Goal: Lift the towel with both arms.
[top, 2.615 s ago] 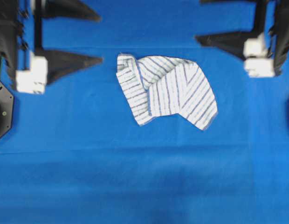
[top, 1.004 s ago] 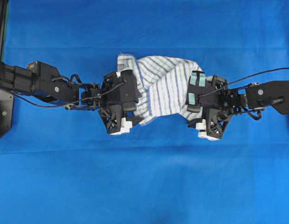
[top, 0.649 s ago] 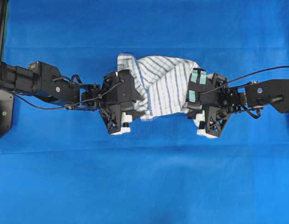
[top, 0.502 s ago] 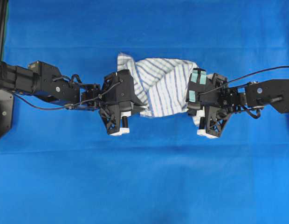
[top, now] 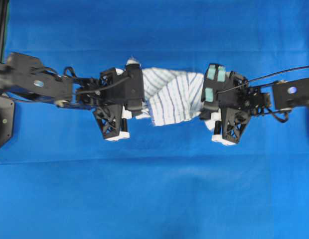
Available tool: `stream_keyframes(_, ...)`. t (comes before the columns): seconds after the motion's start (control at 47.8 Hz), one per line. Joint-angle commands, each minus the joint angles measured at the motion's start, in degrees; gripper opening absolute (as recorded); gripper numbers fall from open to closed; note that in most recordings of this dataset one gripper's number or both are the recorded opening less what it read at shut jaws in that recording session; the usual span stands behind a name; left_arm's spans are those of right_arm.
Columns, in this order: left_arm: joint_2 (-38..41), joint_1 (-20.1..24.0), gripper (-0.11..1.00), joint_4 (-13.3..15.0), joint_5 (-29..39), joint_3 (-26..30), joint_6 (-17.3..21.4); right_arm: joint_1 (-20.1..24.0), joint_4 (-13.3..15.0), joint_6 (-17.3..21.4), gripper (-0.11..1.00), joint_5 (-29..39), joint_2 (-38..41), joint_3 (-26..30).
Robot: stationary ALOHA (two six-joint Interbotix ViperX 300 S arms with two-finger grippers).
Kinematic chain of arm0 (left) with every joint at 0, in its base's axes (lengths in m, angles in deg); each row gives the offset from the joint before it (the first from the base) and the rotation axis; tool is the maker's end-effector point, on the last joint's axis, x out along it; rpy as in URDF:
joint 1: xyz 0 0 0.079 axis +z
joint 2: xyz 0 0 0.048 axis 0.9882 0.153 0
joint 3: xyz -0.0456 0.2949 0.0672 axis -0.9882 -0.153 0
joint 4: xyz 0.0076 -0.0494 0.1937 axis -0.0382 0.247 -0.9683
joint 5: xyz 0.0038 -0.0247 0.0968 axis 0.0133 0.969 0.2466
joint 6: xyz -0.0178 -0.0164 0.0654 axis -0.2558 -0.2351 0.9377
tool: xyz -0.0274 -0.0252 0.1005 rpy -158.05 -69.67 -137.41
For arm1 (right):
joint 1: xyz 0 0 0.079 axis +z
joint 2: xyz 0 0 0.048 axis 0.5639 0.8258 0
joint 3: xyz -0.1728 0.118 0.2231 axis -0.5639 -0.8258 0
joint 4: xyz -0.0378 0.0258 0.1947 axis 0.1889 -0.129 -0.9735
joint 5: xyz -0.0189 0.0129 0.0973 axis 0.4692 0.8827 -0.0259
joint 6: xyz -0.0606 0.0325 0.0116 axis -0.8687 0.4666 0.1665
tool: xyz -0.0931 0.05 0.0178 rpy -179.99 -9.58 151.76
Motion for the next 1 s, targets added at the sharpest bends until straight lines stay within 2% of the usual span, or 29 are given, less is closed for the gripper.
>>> stream_keyframes(0.0, -5.19, 0.09, 0.04, -0.09, 2.46, 2.11, 0.00, 0.09, 0.18, -0.26, 0.03, 2.90, -4.66, 3.34)
stream_keyframes(0.23, -14.06, 0.79, 0.04, -0.09, 11.34, 6.50, -0.09, -0.88, 0.53, -0.88, 0.03, 13.54, -11.69, 12.22)
stream_keyframes(0.439, -21.09, 1.32, 0.04, -0.09, 19.78, 11.60, 0.00, -1.05, 2.99, -2.46, 0.03, 21.45, -15.64, 20.13)
stream_keyframes(0.753, -26.89, 2.46, 0.04, -0.26, 27.86, 19.07, 0.00, -1.76, 4.48, -4.92, 0.03, 28.13, -17.14, 31.99)
stream_keyframes(0.983, -29.71, 4.39, 0.04, -0.35, 30.32, 23.03, 0.09, -2.02, 4.75, -6.33, 0.03, 29.97, -17.23, 36.30)
